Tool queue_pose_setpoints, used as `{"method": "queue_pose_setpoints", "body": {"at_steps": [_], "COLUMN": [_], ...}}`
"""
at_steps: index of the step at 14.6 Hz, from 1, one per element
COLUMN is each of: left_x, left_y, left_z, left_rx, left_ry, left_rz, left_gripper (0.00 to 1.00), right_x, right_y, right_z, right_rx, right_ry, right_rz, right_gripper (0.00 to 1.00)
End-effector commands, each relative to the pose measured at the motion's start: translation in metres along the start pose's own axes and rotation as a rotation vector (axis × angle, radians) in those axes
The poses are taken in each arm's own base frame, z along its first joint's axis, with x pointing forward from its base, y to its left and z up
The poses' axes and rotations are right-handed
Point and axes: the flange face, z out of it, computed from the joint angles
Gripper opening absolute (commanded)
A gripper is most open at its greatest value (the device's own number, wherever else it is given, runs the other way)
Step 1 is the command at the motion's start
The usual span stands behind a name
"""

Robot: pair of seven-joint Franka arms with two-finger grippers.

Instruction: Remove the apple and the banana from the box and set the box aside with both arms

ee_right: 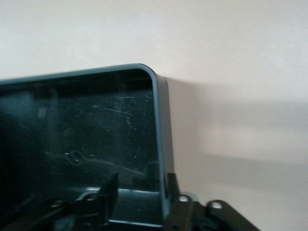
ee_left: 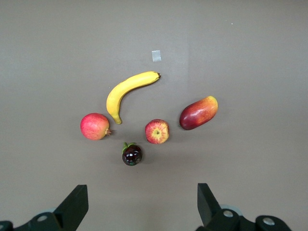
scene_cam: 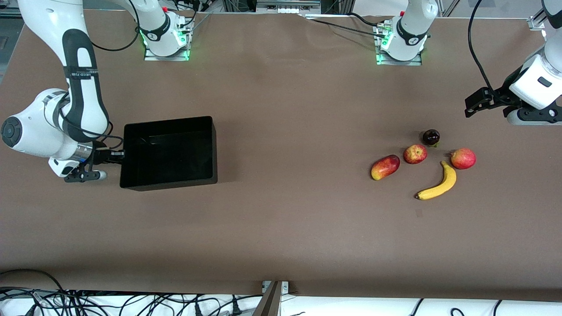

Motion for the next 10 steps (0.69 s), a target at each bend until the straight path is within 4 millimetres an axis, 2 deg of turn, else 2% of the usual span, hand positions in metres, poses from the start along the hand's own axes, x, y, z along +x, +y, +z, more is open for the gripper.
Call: {"method": "queue_pose_setpoints", "body": {"at_steps": [1,4,6,7,8,10], "left_x": [0.003,0.003,0.003,0.003,0.003,0.003], "left_y": [0.001,0.001,0.001,0.001,0.001,0.001], "left_z": [-0.006,-0.007,-0.007,-0.008,-0.008,-0.007], "left_rx": [0.020,0.020,0.020,0.020,0.020,0.020], "left_ry": [-0.004,-0.002,-0.002,-0.001,-0.001,-0.002], "left_rz": [-0.007,-0.007,-0.008,-0.008,-0.008,-0.008], "left_gripper": [1.00,1.00,1.00,1.00,1.00,1.00], "right_x": [0.006,0.001,-0.023,-0.034,-0.047,-0.072], "right_y": [-0.050,-0.091,-0.113,-0.107,-0.115,-0.116], "right_z": [-0.039,-0.110,-0.156,-0.180,-0.198,-0.241], "right_rx": [0.010,-0.069,-0.101,-0.107,-0.111,-0.131], "right_ry": [-0.011,-0.039,-0.038,-0.032,-0.033,-0.009], "right_rz": [0.032,0.032,0.018,0.018,-0.012,-0.034], "right_gripper": [1.00,1.00,1.00,1.00,1.00,1.00]}}
